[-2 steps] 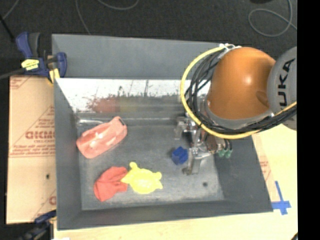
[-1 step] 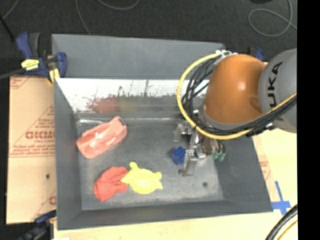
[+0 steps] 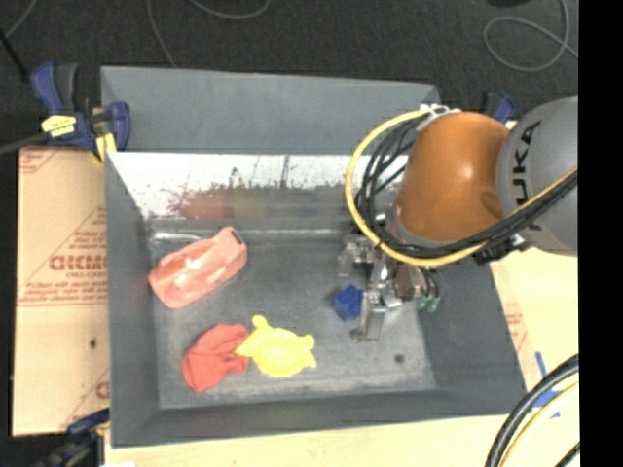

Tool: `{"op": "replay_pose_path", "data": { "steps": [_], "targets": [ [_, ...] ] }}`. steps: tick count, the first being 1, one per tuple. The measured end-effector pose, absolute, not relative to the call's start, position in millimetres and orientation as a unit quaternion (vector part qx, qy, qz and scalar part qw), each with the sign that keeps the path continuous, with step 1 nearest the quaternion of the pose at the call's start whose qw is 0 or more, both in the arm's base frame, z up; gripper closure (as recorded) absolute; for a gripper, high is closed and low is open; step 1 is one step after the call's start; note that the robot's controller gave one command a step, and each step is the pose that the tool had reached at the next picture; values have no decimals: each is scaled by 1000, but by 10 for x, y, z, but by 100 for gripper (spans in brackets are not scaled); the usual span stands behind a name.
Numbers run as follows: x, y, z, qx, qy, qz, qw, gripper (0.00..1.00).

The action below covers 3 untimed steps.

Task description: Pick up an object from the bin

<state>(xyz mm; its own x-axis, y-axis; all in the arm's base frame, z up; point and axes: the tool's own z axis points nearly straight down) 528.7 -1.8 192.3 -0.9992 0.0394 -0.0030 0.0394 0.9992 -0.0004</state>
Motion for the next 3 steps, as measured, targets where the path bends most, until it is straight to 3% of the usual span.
{"op": "replay_pose_path", "data": {
  "steps": [1, 2, 3],
  "targets": [
    [5240, -152, 1601, 64, 998, 0, 4, 0],
    [5344, -247, 1250, 99, 995, 0, 4, 0],
    [5498, -468, 732, 65, 998, 0, 8, 100]
  ]
}}
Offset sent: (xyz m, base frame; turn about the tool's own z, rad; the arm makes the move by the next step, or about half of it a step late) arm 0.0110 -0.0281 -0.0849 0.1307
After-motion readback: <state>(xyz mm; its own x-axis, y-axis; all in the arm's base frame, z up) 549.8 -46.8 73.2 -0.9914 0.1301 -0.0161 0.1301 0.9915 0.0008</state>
